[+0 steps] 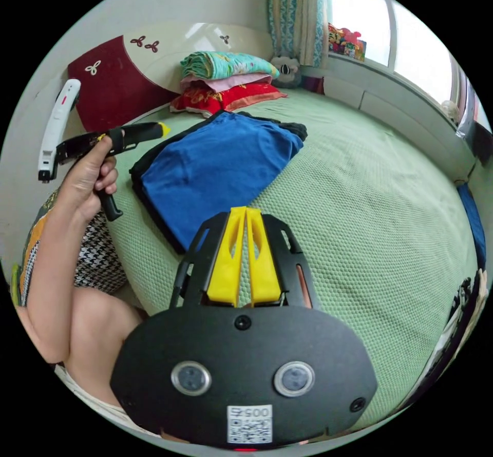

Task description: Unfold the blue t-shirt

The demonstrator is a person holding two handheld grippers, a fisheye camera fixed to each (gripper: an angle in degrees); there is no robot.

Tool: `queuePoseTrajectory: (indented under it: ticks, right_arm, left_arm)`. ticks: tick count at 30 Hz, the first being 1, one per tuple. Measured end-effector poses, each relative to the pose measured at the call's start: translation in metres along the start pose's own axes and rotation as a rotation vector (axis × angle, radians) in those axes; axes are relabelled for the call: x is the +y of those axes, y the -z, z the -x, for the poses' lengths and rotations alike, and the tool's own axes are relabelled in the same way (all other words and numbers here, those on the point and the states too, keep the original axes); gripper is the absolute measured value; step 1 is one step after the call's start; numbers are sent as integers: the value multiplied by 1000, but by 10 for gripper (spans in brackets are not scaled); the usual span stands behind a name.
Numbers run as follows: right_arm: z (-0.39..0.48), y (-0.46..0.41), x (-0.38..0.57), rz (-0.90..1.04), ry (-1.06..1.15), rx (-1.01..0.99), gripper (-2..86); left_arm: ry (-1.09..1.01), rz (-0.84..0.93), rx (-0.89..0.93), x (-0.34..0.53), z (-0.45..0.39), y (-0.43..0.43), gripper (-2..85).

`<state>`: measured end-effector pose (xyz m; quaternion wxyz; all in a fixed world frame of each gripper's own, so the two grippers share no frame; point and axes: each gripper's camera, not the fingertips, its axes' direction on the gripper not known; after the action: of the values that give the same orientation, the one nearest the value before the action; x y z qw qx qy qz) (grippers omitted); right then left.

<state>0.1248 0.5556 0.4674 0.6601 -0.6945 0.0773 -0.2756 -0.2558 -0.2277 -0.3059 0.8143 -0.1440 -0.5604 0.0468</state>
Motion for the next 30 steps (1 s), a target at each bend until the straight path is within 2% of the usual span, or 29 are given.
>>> queuePoseTrajectory:
  ticks: [8,15,20,24,30]
  right_arm:
    - [-8,-20,-28,10,-37,-5,-8]
    - [-6,-38,-43,60,-76,-126,32]
    - [30,-43,-53,103,22,-174,98]
    - [61,-34,-66,81,85,-161,107]
    - [117,-35,-110,42,162,-129,147]
  left_arm:
    - [93,21,-47,-22,45,-7,53]
    - [149,32,31,-38,82,-8,49]
    - [151,44,97,-49,98,-12,46]
    - [124,45,58,-58,112,-13,41]
    - [99,126,105,-69,147,-21,13]
